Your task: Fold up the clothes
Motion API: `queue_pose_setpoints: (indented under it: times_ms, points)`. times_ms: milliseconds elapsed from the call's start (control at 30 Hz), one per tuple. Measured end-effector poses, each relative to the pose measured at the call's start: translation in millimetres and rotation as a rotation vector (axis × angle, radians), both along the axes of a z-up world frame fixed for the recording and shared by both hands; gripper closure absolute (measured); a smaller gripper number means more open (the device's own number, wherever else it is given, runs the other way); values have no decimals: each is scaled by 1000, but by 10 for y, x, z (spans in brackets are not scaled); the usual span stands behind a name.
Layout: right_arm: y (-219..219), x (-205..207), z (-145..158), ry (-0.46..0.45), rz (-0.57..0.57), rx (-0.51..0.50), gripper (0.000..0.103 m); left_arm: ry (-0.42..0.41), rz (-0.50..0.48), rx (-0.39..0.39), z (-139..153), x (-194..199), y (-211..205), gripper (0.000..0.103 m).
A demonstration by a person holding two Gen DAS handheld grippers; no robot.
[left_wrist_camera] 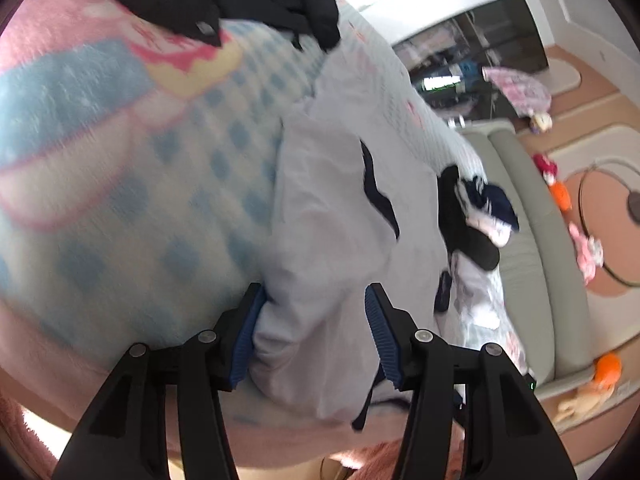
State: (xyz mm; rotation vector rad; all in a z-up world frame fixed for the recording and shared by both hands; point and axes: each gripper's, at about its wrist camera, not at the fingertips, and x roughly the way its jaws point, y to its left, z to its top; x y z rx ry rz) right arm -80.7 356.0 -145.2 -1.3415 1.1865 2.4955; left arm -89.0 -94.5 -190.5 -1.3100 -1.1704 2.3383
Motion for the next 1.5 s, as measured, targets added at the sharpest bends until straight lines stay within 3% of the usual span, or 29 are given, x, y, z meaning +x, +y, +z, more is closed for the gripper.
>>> queue_pose_setpoints:
  times_ms: [267, 333, 367, 400, 533, 633, 700, 733, 800, 833, 933, 1033, 1100, 1200, 1500]
  points:
    - [-164, -68, -24, -19, 78, 74, 50, 13, -38, 36, -7, -27, 45, 52]
    - [-185, -101, 30, 4, 75, 85, 59, 32, -65, 16, 56, -79, 124, 57]
    - [-203, -115, 59, 16, 70, 97, 72, 41, -80, 2, 90, -103, 171, 57]
    - [-199, -117, 75, 23, 53, 121, 75, 30, -76, -11, 87, -118, 197, 57]
    - [-259, -175, 21, 2, 74, 152, 75, -10, -38, 0, -47, -109, 151, 55]
    - [-316, -171, 26, 13, 94, 166, 71, 1, -64, -39, -62, -134, 219, 53]
    - [-353, -169, 30, 20, 107, 176, 59, 5, -58, -57, -48, -161, 238, 58]
    - [-372, -167, 31, 23, 113, 181, 59, 10, -42, -58, -28, -165, 229, 72]
    - [-409, -165, 35, 30, 126, 190, 93, 37, -31, -63, 56, -139, 226, 87]
    - [-428, -164, 36, 34, 133, 195, 96, 51, -34, -71, 94, -121, 228, 87]
    - [-484, -162, 38, 43, 152, 210, 96, 54, -54, -93, 103, -107, 226, 87]
    - [-483, -236, -100, -8, 170, 202, 94, 14, -33, -74, 12, -138, 232, 89]
    - [-447, -231, -119, -1, 160, 176, 95, 41, -32, -94, 92, -101, 249, 90]
    - [-424, -137, 17, 43, 157, 208, 96, 65, -51, -144, 241, -55, 280, 92]
    - [-316, 95, 321, 93, 146, 244, 97, 107, -71, -197, 516, 178, 211, 95]
